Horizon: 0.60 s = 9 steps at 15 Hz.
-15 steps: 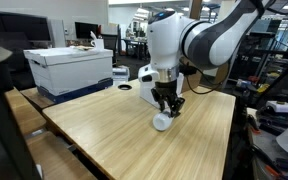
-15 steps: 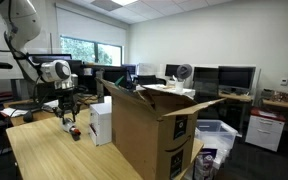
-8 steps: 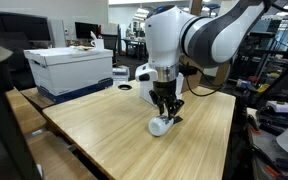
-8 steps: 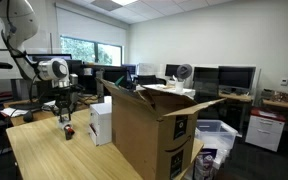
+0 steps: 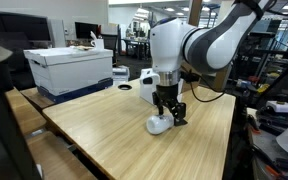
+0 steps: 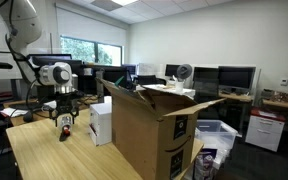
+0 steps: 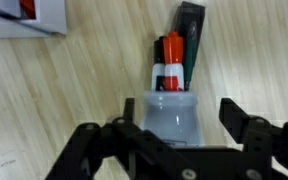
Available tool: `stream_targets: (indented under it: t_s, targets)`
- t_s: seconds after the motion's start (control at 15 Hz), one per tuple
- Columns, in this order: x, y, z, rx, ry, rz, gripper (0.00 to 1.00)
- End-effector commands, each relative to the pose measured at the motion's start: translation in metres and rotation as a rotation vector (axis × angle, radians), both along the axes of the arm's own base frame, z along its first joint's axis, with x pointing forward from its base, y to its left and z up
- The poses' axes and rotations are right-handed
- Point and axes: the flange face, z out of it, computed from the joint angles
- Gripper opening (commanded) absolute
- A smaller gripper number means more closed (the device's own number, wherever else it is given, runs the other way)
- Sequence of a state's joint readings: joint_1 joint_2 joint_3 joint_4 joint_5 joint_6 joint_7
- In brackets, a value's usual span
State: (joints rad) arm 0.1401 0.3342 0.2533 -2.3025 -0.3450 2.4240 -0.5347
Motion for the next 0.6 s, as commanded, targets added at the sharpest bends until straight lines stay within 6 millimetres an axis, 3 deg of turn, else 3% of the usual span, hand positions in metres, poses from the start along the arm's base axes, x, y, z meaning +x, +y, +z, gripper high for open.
stream_targets:
  t_s: [0.0, 0.53]
  targets:
    - [-0.005, -0.021, -0.005, 0.047, -0.006, -0.046, 1.0]
    - [-0.009, -0.03, -0.018, 0.085, -0.037, -0.148, 1.0]
